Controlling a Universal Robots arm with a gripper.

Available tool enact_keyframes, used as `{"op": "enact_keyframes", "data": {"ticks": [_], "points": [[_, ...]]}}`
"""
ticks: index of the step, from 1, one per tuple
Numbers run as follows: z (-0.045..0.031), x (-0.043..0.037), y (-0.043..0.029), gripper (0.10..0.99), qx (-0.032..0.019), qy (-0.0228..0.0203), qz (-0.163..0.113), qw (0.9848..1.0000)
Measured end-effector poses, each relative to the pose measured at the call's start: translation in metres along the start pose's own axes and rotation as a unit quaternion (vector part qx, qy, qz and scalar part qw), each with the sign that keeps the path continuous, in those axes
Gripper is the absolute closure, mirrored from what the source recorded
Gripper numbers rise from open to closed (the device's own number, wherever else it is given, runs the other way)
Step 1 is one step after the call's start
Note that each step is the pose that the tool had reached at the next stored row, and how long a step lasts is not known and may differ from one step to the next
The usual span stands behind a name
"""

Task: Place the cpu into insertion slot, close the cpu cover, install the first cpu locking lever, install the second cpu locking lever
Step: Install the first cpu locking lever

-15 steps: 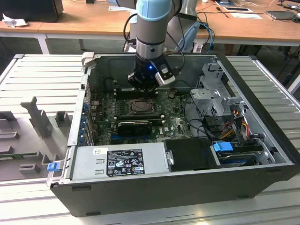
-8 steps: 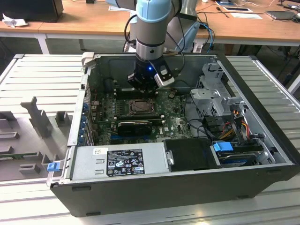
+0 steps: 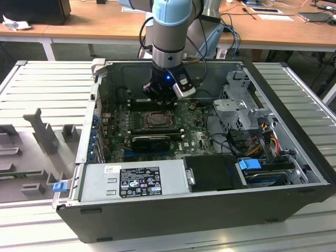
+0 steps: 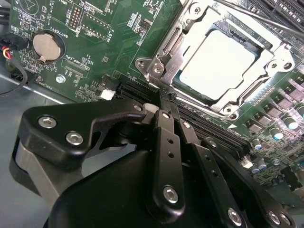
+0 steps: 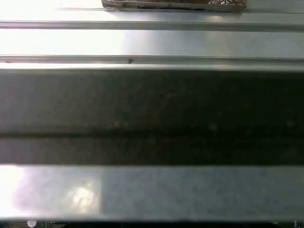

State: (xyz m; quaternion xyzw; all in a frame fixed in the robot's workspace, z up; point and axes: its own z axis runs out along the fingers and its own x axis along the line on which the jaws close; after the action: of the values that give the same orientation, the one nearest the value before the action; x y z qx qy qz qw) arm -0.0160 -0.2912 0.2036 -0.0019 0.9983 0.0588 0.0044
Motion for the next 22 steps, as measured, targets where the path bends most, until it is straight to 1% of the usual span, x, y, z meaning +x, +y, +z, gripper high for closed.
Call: {"op": "enact_keyframes", "data": {"ticks": [7, 12, 13, 15, 18, 22], "points": [[0.0016, 0.0000, -0.0024, 0.980, 0.0000, 0.0000, 0.000, 1.0000], [0.0031, 0.0000, -0.0026, 0.980, -0.0045, 0.0001, 0.000, 1.0000], [0.0031, -0.0001, -0.0024, 0.980, -0.0046, 0.0000, 0.000, 1.0000], [0.0012, -0.0002, -0.0013, 0.980, -0.0050, -0.0002, 0.000, 1.0000], [-0.0087, -0.0002, -0.0001, 0.980, -0.0041, 0.0000, 0.000, 1.0000], [-0.0099, -0.0002, -0.0017, 0.980, -0.0034, 0.0000, 0.000, 1.0000]]}}
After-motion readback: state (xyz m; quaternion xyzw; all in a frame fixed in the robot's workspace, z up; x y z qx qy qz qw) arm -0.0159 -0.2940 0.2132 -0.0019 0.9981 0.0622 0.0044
